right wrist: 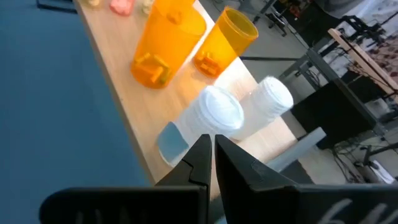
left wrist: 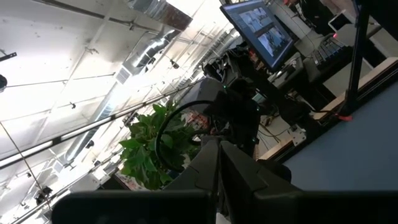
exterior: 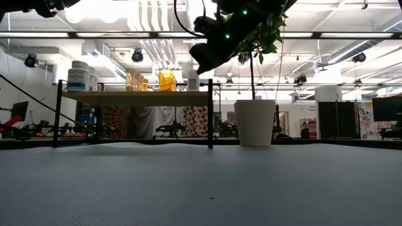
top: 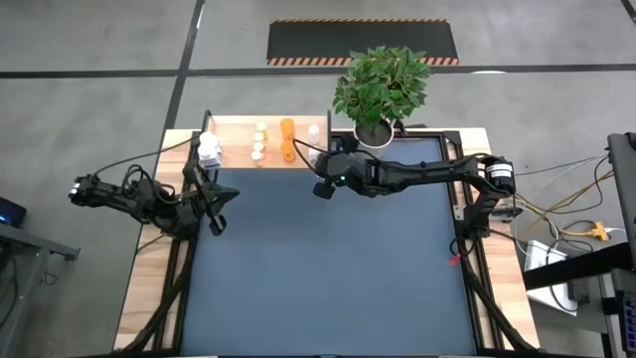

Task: Pick and place medicine bottles onto shelf by color
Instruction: Return to Home Position

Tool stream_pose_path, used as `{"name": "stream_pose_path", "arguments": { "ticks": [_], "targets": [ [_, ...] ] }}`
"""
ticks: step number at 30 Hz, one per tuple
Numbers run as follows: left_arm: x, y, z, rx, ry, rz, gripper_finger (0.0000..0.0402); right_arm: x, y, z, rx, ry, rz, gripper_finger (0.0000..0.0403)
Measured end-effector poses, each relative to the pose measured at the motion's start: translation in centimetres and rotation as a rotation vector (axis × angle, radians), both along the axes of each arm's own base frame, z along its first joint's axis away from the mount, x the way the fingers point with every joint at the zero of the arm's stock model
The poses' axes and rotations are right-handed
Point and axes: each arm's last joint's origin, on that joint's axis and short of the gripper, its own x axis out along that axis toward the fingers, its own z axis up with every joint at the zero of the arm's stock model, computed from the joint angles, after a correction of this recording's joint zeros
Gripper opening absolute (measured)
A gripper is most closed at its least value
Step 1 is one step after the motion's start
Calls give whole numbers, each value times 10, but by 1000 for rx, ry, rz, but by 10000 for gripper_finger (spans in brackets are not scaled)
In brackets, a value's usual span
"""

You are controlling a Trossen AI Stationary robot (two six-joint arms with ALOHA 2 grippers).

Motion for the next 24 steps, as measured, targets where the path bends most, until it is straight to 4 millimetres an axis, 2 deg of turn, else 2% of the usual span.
{"name": "stream_pose_path", "arguments": {
  "ticks": [4, 7, 10, 14, 17, 20, 24],
  "targets": [
    [0, 0, 0, -15, 1, -4, 0, -4, 9, 0, 5, 47, 4, 12],
    [-1, 0, -1, -55, 0, -15, 0, -13, 32, 4, 15, 95, 57, 12],
    [-2, 0, -3, -97, 13, -34, 0, -29, 60, 7, 16, 122, 137, 12],
    [-1, -1, -12, -165, 96, -74, 0, -68, 85, 1, 15, 90, 229, 12],
    [-2, -1, -25, -291, 206, -92, 0, -105, 87, -11, 22, 19, 270, 12],
    [-4, -1, -42, -441, 326, -106, 0, -140, 78, -22, 50, -87, 335, 12],
    [-6, -1, -52, -472, 310, -122, 0, -180, 63, -27, 26, -256, 390, 12]
  ]
}}
